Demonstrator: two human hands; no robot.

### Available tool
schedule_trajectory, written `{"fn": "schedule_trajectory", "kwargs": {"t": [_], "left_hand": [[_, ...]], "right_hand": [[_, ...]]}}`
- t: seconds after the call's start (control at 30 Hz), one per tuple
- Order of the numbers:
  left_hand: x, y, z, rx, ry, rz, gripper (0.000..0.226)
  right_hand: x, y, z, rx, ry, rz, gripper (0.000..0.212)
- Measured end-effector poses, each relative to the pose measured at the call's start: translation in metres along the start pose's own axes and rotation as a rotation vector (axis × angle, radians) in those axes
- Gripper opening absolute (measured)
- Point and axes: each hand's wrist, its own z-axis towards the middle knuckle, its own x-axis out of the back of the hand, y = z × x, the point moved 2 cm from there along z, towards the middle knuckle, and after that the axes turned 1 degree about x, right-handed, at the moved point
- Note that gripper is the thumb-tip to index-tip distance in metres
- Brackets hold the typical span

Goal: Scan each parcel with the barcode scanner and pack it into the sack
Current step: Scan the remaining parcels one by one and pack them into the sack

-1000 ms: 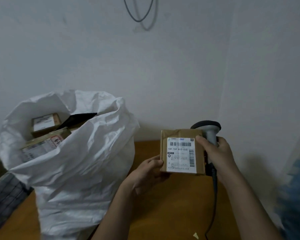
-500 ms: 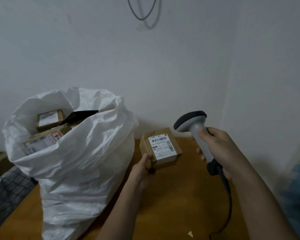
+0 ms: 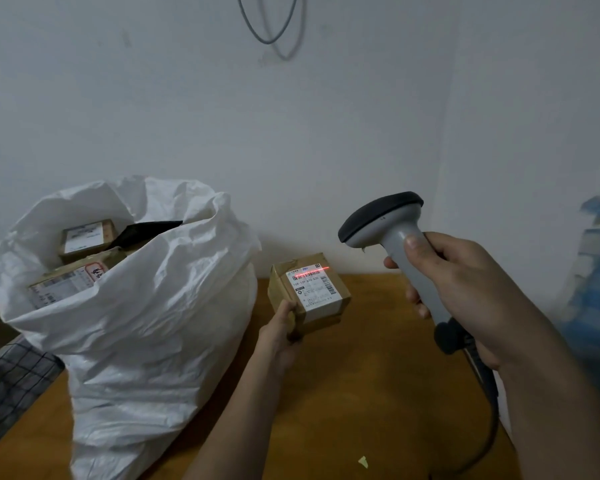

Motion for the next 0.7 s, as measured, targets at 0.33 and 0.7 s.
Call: {"fn": "schedule_trajectory", "kwargs": {"t": [0.33, 0.7], "left_hand": [[-0.002, -0.004, -0.015, -0.022, 0.039, -0.021, 0.057], [0.003, 0.012, -0.036, -0.120, 0.093, 0.049, 0.057]], "right_hand": [[0.008, -0.009, -0.011, 0.044, -0.027, 0.009, 0.033], [-0.006, 0.002, -0.003, 0.097, -0.028, 0.093, 0.029]]}}
